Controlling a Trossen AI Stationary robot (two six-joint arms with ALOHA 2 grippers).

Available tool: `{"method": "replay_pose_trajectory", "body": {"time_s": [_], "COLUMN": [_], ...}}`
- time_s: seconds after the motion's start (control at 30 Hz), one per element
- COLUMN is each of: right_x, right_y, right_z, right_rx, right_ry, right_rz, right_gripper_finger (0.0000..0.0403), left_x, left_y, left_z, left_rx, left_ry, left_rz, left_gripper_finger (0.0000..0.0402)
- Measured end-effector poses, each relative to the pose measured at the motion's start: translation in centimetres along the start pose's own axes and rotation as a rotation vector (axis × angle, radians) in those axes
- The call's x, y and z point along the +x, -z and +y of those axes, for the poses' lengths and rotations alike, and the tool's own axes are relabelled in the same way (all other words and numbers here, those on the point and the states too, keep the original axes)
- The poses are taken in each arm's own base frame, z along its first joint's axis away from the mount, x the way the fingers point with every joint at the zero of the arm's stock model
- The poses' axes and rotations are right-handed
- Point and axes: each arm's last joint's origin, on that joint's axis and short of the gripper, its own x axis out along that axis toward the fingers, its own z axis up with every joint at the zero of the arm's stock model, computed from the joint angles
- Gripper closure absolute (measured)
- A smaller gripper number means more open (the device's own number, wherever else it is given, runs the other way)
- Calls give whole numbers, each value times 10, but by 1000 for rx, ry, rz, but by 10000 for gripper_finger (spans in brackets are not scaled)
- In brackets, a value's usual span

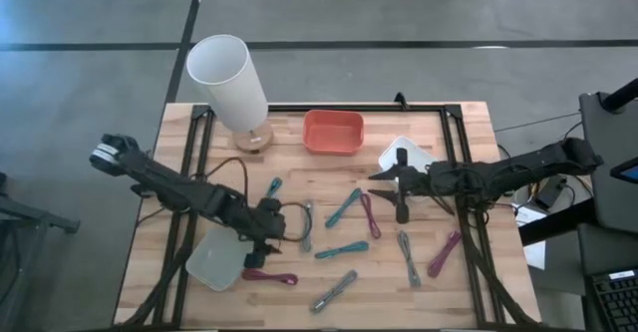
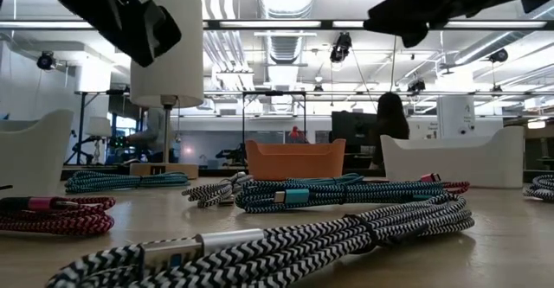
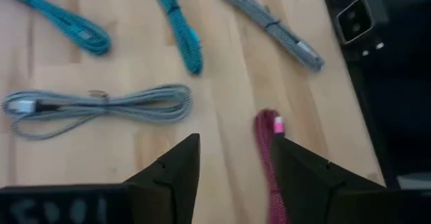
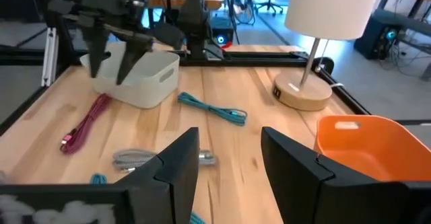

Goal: Pick & Place USB Port
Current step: Put the bottom left black and pink charger cable into the gray bin

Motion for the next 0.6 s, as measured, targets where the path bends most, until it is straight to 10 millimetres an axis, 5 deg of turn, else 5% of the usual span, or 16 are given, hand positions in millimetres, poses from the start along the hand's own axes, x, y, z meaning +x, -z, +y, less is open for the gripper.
{"method": "replay_pose_trajectory", "body": {"time_s": [0.6], "right_x": [17], "right_y": [-9], "right_z": [5], "right_rx": [-3], "right_ry": [-1], "right_rz": [27], "right_gripper_finger": [245], "left_x": [72], "left_y": [31], "left_z": [-48], "left_rx": [-7], "left_ry": [62], "left_rz": [145], "left_gripper_finger": [225]}}
